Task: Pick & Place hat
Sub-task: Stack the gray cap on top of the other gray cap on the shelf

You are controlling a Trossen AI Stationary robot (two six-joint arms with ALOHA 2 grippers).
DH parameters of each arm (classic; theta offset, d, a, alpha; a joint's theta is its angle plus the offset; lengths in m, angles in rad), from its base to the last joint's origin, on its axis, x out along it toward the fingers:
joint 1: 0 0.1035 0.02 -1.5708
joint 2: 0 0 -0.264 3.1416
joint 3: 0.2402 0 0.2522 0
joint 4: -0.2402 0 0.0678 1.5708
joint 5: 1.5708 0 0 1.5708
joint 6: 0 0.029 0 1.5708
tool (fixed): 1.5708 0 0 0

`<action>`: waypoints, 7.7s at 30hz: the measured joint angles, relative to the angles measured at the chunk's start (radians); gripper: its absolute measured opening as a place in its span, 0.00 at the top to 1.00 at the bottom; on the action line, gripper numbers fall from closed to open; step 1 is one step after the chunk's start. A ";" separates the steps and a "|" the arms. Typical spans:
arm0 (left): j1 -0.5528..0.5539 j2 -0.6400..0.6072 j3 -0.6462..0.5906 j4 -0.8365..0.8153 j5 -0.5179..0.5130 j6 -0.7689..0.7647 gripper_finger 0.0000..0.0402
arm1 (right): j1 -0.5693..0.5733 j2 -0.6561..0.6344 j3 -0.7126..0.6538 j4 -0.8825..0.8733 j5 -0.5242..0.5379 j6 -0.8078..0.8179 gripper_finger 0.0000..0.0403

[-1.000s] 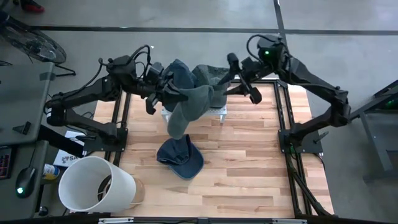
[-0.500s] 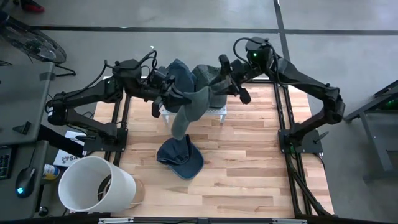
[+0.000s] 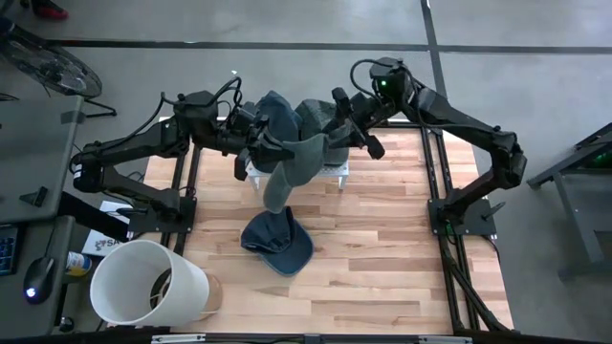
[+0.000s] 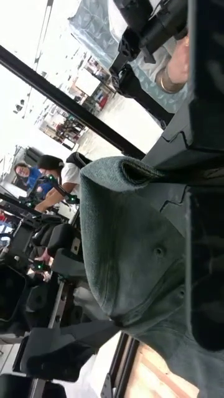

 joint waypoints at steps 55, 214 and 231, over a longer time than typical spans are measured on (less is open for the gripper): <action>0.000 -0.006 0.000 0.003 -0.612 0.238 0.43 | -0.002 -0.192 0.000 -0.094 0.010 0.119 0.95; -0.138 0.241 0.000 0.223 -0.875 0.609 0.99 | -0.042 0.137 0.559 -0.627 0.221 0.052 0.72; -0.137 0.241 0.000 0.260 -1.009 0.680 1.00 | 0.108 0.044 0.559 -0.634 0.782 0.044 0.72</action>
